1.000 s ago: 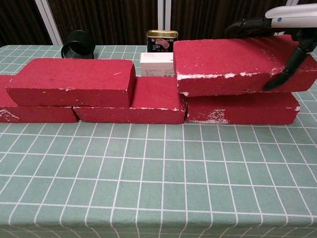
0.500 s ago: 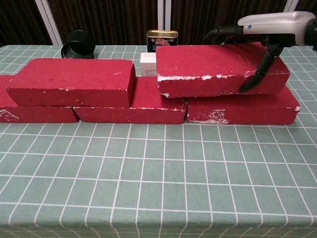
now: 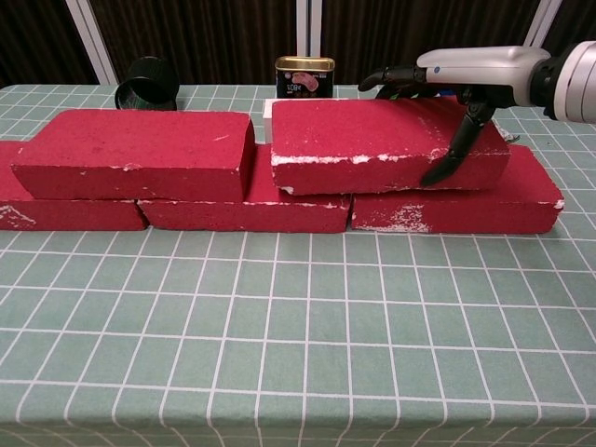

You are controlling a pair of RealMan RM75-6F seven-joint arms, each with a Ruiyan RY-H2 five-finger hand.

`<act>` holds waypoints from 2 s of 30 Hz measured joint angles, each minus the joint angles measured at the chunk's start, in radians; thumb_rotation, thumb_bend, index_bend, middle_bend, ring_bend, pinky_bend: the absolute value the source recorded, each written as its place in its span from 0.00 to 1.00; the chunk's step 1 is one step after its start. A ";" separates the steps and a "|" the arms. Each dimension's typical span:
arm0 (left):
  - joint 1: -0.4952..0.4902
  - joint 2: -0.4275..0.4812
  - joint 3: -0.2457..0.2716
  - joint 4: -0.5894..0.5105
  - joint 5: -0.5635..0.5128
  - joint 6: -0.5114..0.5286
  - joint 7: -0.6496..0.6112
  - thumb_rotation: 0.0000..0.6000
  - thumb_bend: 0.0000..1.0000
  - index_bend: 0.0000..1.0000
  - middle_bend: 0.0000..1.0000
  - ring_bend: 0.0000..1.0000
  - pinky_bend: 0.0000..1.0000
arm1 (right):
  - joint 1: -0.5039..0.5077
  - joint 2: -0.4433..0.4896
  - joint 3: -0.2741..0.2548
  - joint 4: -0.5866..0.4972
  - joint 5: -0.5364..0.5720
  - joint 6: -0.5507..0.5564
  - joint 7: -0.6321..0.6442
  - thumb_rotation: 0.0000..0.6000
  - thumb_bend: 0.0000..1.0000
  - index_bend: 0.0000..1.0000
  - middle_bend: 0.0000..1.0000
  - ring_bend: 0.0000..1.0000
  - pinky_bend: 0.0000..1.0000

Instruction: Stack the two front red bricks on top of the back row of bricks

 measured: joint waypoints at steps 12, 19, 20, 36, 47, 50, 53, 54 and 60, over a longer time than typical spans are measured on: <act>-0.004 0.005 0.010 0.008 -0.001 -0.027 -0.021 1.00 0.01 0.05 0.00 0.00 0.00 | 0.028 -0.027 0.011 -0.009 0.086 -0.007 -0.064 1.00 0.00 0.05 0.27 0.20 0.26; -0.004 0.002 0.011 0.021 -0.001 -0.028 -0.037 1.00 0.01 0.05 0.00 0.00 0.00 | 0.038 -0.038 0.007 -0.014 0.123 -0.008 -0.099 1.00 0.00 0.05 0.26 0.20 0.26; -0.003 0.002 0.011 0.022 -0.001 -0.029 -0.039 1.00 0.01 0.05 0.00 0.00 0.00 | 0.039 -0.039 0.007 -0.015 0.127 -0.007 -0.102 1.00 0.00 0.05 0.26 0.20 0.26; -0.005 -0.002 0.015 0.038 0.002 -0.037 -0.069 1.00 0.01 0.05 0.00 0.00 0.00 | 0.063 -0.057 0.002 -0.017 0.184 -0.016 -0.145 1.00 0.00 0.05 0.26 0.19 0.26; -0.005 -0.004 0.018 0.047 0.007 -0.037 -0.080 1.00 0.01 0.05 0.00 0.00 0.00 | 0.072 -0.056 0.001 -0.035 0.221 -0.005 -0.175 1.00 0.00 0.05 0.26 0.19 0.26; -0.005 -0.004 0.018 0.049 0.006 -0.037 -0.082 1.00 0.01 0.05 0.00 0.00 0.00 | 0.074 -0.055 -0.002 -0.038 0.232 -0.005 -0.185 1.00 0.00 0.05 0.26 0.19 0.26; -0.004 -0.004 0.018 0.052 0.006 -0.037 -0.086 1.00 0.01 0.05 0.00 0.00 0.00 | 0.076 -0.057 -0.005 -0.037 0.243 -0.004 -0.193 1.00 0.00 0.05 0.26 0.19 0.26; -0.004 -0.004 0.018 0.052 0.006 -0.037 -0.087 1.00 0.01 0.05 0.00 0.00 0.00 | 0.077 -0.058 -0.006 -0.037 0.247 -0.004 -0.195 1.00 0.00 0.05 0.26 0.19 0.26; -0.003 -0.004 0.019 0.056 0.006 -0.035 -0.093 1.00 0.01 0.05 0.00 0.00 0.00 | 0.077 -0.064 -0.008 -0.035 0.254 0.002 -0.197 1.00 0.00 0.05 0.26 0.19 0.26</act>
